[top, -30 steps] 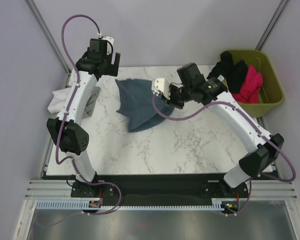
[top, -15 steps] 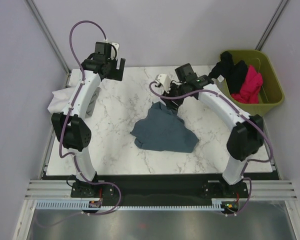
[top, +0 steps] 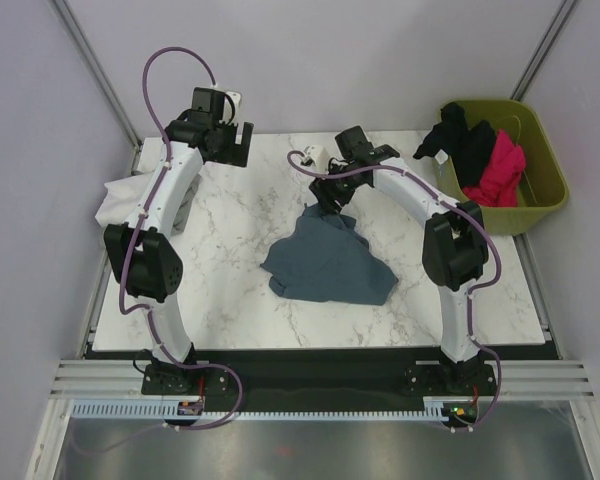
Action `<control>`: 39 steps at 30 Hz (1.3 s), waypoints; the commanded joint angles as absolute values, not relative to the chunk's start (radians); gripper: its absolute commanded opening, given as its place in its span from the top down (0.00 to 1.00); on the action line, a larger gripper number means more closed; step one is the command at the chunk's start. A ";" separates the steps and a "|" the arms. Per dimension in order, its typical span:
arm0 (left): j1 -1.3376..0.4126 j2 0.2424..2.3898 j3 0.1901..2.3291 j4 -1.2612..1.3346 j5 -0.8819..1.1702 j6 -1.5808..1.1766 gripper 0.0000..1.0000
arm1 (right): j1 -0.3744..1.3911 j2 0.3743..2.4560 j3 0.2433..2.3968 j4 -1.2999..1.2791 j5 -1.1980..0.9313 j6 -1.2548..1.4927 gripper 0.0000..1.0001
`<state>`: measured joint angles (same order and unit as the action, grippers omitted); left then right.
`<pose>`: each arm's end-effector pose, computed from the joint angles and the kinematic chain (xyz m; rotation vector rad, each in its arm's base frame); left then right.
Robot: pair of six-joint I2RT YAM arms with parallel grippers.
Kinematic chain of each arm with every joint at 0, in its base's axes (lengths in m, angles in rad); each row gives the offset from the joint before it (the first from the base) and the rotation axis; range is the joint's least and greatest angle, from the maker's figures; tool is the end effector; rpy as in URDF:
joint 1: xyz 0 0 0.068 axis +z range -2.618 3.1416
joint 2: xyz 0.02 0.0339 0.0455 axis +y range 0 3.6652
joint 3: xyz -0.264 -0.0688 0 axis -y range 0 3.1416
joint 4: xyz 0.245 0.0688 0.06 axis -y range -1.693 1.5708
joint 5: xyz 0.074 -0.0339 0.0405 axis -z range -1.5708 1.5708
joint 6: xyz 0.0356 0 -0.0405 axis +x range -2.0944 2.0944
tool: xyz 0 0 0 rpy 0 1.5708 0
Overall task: Fold and stack the t-shirts
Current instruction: Flatten the tshirt out
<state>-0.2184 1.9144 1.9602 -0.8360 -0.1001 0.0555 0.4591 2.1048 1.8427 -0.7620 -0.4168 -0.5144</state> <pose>0.4185 -0.0892 0.3555 0.2735 2.3404 0.0388 0.4077 0.2176 0.2442 -1.3208 2.1740 0.5171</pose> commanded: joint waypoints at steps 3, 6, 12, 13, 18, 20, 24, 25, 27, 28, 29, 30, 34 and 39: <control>-0.221 1.922 1.982 -0.828 -0.072 0.020 0.06 | 0.460 2.125 1.896 -0.785 -0.486 -0.489 0.37; -0.224 1.928 1.991 -0.831 -0.063 0.020 0.06 | 0.459 2.146 1.907 -0.807 -0.492 -0.479 0.37; -0.236 1.930 1.990 -0.833 -0.058 0.018 0.06 | 0.459 2.178 1.904 -0.844 -0.479 -0.456 0.44; -0.239 1.931 1.988 -0.834 -0.058 0.018 0.06 | 0.459 2.178 1.902 -0.845 -0.473 -0.457 0.48; -0.244 1.921 1.980 -0.833 -0.071 0.023 0.06 | 0.460 2.171 1.914 -0.850 -0.443 -0.469 0.73; -0.244 1.916 1.974 -0.833 -0.074 0.023 0.06 | 0.460 2.155 1.931 -0.851 -0.414 -0.476 0.79; -0.248 1.908 1.960 -0.830 -0.075 0.021 0.06 | 0.460 2.106 1.979 -0.859 -0.358 -0.538 0.96; -0.250 1.907 1.959 -0.830 -0.075 0.021 0.06 | 0.460 2.096 1.985 -0.861 -0.347 -0.548 0.97; -0.253 1.907 1.960 -0.830 -0.078 0.023 0.06 | 0.462 2.072 2.014 -0.861 -0.315 -0.563 1.00; -0.255 1.907 1.965 -0.827 -0.081 0.025 0.06 | 0.462 2.063 2.028 -0.859 -0.310 -0.574 1.00; -0.255 1.907 1.968 -0.825 -0.084 0.023 0.06 | 0.462 2.051 2.060 -0.862 -0.301 -0.578 1.00; -0.255 1.907 1.971 -0.825 -0.092 0.023 0.06 | 0.466 2.045 2.077 -0.861 -0.295 -0.586 1.00; -0.255 1.901 2.000 -0.819 -0.124 0.028 0.05 | 0.492 2.010 2.167 -0.856 -0.250 -0.659 1.00; -0.255 1.888 1.983 -0.818 -0.078 0.023 0.05 | 0.555 1.939 2.227 -0.805 -0.224 -0.756 1.00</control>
<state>-0.2504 1.9293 1.9606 -0.8356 -0.0940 0.0490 0.5068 2.0331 2.1540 -0.8749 -0.2573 -0.6640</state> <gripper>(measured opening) 0.947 0.009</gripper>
